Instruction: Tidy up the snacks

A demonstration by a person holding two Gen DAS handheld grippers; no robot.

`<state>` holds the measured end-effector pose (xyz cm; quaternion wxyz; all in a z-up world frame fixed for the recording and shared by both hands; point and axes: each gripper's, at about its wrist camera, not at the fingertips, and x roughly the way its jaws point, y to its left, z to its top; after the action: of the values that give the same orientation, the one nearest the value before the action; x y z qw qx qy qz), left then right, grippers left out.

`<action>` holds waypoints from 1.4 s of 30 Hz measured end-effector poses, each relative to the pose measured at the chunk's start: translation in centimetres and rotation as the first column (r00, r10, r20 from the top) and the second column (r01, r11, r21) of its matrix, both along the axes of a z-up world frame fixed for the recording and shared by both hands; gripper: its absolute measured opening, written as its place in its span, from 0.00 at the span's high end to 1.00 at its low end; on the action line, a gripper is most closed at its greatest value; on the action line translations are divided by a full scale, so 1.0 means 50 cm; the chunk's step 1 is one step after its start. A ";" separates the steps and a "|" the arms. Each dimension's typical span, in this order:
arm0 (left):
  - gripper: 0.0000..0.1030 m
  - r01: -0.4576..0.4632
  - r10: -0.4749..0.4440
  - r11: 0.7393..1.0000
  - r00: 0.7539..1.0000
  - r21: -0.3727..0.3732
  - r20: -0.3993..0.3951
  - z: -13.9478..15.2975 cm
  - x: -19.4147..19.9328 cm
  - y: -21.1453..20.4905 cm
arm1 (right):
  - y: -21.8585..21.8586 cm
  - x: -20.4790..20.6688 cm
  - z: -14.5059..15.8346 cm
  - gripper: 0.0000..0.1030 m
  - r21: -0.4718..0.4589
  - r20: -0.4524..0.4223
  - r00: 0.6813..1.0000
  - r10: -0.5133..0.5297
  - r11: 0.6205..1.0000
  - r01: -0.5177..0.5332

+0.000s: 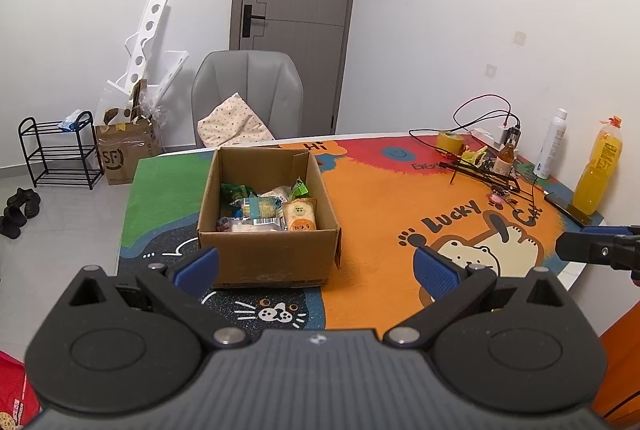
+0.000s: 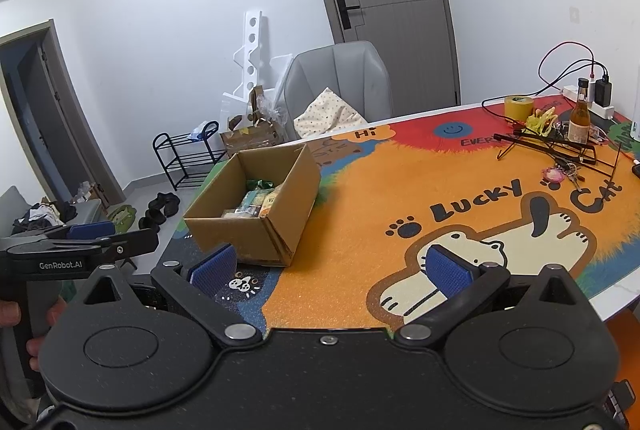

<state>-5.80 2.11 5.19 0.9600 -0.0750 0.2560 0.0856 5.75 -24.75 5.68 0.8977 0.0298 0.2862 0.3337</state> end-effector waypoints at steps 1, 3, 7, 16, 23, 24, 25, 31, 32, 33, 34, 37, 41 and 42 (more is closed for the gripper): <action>0.00 0.001 -0.001 1.000 1.000 0.000 0.001 0.000 -0.002 0.001 | 0.000 0.000 0.000 0.00 -0.002 0.001 1.000 -0.001 1.000 0.001; 0.00 0.002 -0.002 1.000 1.000 0.000 0.004 -0.001 -0.002 0.001 | 0.000 -0.001 0.000 0.00 -0.003 0.001 1.000 -0.003 1.000 0.003; 0.00 -0.003 0.003 1.000 1.000 0.003 0.007 -0.001 -0.003 0.006 | 0.001 -0.002 0.000 0.00 -0.002 0.004 1.000 0.000 1.000 0.000; 0.00 -0.004 0.004 1.000 1.000 0.010 0.000 0.003 -0.003 0.006 | 0.002 0.000 -0.001 0.00 -0.001 -0.001 1.000 0.001 1.000 -0.001; 0.00 -0.004 0.004 1.000 1.000 0.008 -0.001 0.004 -0.001 0.005 | 0.002 0.000 0.000 0.00 -0.002 -0.001 1.000 0.001 1.000 -0.001; 0.00 -0.005 0.005 1.000 1.000 0.007 -0.002 0.004 -0.001 0.005 | 0.002 0.000 0.000 0.00 -0.002 -0.002 1.000 0.001 1.000 -0.001; 0.00 -0.007 0.007 1.000 1.000 0.005 -0.003 0.005 0.000 0.006 | 0.002 0.000 0.000 0.00 -0.002 -0.002 1.000 0.001 1.000 -0.001; 0.00 -0.004 0.004 1.000 1.000 0.005 -0.005 0.005 0.000 0.008 | 0.002 0.000 -0.001 0.00 -0.002 -0.002 1.000 0.001 1.000 -0.001; 0.00 -0.004 0.004 1.000 1.000 0.004 -0.004 0.005 0.000 0.008 | 0.002 0.000 -0.001 0.00 -0.003 -0.002 1.000 0.001 1.000 -0.001; 0.00 -0.003 0.003 1.000 1.000 0.004 -0.004 0.004 0.000 0.008 | 0.002 0.000 -0.001 0.00 -0.003 -0.001 1.000 0.000 1.000 0.000; 0.00 -0.004 0.004 1.000 1.000 0.005 -0.004 0.004 0.000 0.008 | 0.003 0.000 0.000 0.00 -0.003 -0.002 1.000 0.000 1.000 0.000; 0.00 -0.003 0.003 1.000 1.000 0.004 -0.005 0.003 0.000 0.009 | 0.001 0.002 -0.001 0.00 -0.003 -0.002 1.000 -0.001 1.000 0.001; 0.00 -0.006 0.006 1.000 1.000 0.001 -0.009 0.002 0.000 0.008 | -0.002 0.004 -0.002 0.00 -0.002 -0.003 1.000 -0.001 1.000 0.001; 0.00 -0.005 0.005 1.000 1.000 0.002 -0.009 0.002 0.000 0.008 | -0.002 0.004 -0.002 0.00 -0.002 -0.004 1.000 -0.002 1.000 0.002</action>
<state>-5.82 2.48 5.28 0.9587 -0.0743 0.2599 0.0885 5.97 -24.86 5.57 0.8974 0.0295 0.2883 0.3326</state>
